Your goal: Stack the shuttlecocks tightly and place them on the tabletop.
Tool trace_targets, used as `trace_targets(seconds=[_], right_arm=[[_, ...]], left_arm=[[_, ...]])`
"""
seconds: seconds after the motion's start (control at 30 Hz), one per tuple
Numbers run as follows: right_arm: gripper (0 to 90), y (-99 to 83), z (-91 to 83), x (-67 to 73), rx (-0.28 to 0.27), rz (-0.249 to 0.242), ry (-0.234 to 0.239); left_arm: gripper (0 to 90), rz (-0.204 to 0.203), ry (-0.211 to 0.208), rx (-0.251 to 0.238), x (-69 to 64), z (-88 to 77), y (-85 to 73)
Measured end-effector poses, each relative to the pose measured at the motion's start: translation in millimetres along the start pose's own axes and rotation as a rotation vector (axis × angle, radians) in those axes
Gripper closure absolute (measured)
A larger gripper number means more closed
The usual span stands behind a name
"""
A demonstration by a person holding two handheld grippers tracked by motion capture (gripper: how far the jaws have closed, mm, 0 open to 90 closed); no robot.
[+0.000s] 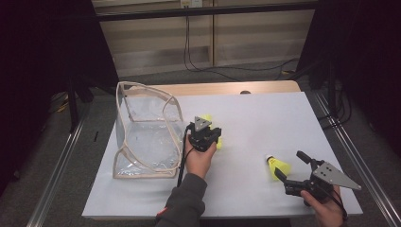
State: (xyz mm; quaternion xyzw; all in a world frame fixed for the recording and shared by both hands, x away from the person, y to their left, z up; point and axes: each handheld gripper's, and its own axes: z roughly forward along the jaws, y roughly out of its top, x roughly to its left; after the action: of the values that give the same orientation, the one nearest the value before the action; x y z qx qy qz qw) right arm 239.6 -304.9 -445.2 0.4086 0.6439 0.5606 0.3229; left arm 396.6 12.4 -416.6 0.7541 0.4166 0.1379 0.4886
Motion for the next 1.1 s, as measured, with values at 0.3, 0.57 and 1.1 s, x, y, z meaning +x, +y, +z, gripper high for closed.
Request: trace_targets(seconds=[0.3,0.57,1.1], right_arm=[[1.8,0.2,-0.2,0.3,0.001,-0.004,0.003],[1.8,0.0,0.2,0.6,0.002,-0.002,0.003],[1.8,0.1,0.2,0.3,0.001,-0.003,0.004]], left_arm=[[87.6,0.023,-0.028,0.026,-3.3,-6.2,-10.0],[86.3,0.011,0.003,0.02,1.0,-0.7,-11.3],[79.3,-0.007,0.032,-0.007,2.5,1.2,-10.8]])
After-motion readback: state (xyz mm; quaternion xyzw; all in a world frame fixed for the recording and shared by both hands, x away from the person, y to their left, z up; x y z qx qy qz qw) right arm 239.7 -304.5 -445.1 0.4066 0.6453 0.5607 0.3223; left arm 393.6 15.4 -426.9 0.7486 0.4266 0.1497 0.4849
